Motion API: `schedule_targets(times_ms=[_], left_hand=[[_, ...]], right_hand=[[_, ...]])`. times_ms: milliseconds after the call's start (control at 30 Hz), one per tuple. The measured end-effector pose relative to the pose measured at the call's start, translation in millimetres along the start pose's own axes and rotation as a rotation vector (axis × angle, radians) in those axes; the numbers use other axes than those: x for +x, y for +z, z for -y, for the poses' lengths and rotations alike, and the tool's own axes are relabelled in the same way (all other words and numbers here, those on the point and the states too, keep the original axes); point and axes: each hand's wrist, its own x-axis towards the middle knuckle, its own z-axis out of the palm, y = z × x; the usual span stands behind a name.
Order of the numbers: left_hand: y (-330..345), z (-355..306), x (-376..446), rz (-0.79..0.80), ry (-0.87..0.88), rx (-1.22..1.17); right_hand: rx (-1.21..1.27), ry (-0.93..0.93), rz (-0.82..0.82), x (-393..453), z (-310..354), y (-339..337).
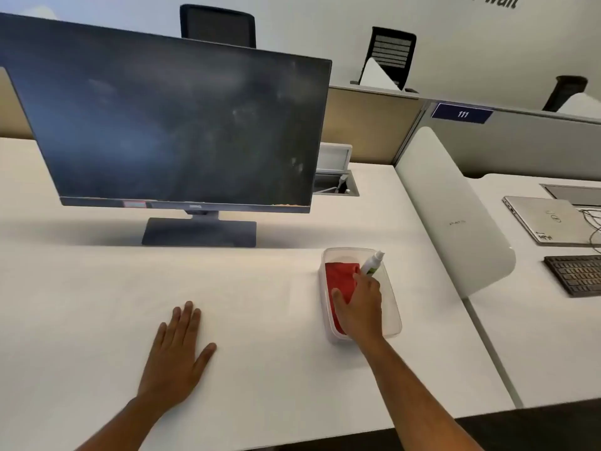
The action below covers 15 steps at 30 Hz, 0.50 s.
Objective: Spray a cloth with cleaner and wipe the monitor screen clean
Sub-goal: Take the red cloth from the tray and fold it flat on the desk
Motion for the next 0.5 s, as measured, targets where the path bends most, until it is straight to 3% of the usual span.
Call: schedule_targets(times_ms=[233, 500], left_hand=[[-7.6, -2.8, -0.2, 0.042, -0.024, 0.039], [-11.7, -1.2, -0.7, 0.078, -0.018, 0.013]], right_hand=[[-0.147, 0.199, 0.21, 21.0, -8.7, -0.6], [-0.256, 0.203, 0.132, 21.5, -10.5, 2.6]])
